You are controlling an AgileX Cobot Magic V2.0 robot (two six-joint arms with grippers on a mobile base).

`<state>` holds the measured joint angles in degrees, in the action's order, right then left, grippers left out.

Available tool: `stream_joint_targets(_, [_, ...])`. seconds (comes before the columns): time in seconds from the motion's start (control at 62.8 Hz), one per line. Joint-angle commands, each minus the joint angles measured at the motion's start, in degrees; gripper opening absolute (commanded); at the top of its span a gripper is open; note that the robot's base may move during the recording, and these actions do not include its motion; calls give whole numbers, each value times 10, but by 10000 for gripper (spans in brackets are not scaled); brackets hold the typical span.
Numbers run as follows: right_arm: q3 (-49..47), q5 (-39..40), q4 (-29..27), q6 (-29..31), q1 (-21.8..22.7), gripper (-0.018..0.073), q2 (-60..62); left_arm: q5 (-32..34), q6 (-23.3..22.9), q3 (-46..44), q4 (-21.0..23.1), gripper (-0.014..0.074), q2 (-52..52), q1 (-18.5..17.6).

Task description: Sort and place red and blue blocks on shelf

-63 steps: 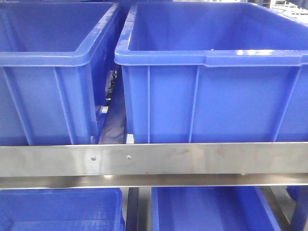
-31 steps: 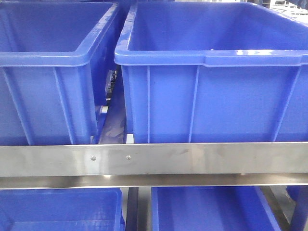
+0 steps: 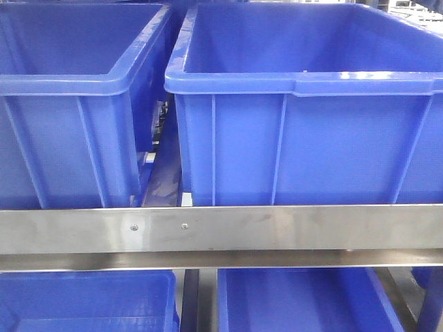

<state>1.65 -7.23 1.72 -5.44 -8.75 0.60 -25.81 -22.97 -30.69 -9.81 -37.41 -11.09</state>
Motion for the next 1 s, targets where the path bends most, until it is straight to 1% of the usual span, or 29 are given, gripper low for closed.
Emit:
stream_joint_targets(0.0, [1,49,8,1,3,49,10,43,0,-17,-3,125,0,-1])
stream_joint_targets(0.048, [1,49,8,1,3,49,10,42,0,-17,-7,125,0,-1])
stream_joint_targets(0.111, [1,49,8,1,3,49,10,43,0,-16,-36,125,1,-1])
stream_joint_targets(0.143, [1,49,8,1,3,49,10,44,0,-15,-35,125,9,-1])
stream_joint_targets(0.191, [1,49,8,1,3,49,10,53,0,-8,-36,125,27,-1])
stream_joint_targets(0.287, [1,49,8,1,3,49,10,69,0,19,-60,125,72,0])
stream_joint_targets(0.398, [1,49,8,1,3,49,10,102,0,61,-78,125,127,0])
stream_joint_targets(0.494, [1,49,8,1,3,49,10,130,0,104,-77,125,170,14])
stream_joint_targets(0.701, [1,49,8,1,3,49,10,195,-6,190,-58,125,253,61])
stream_joint_targets(0.812, [1,49,8,1,3,49,10,213,-6,224,-56,125,288,68])
stream_joint_targets(0.987, [1,49,8,1,3,49,10,214,-6,265,-56,125,336,68])
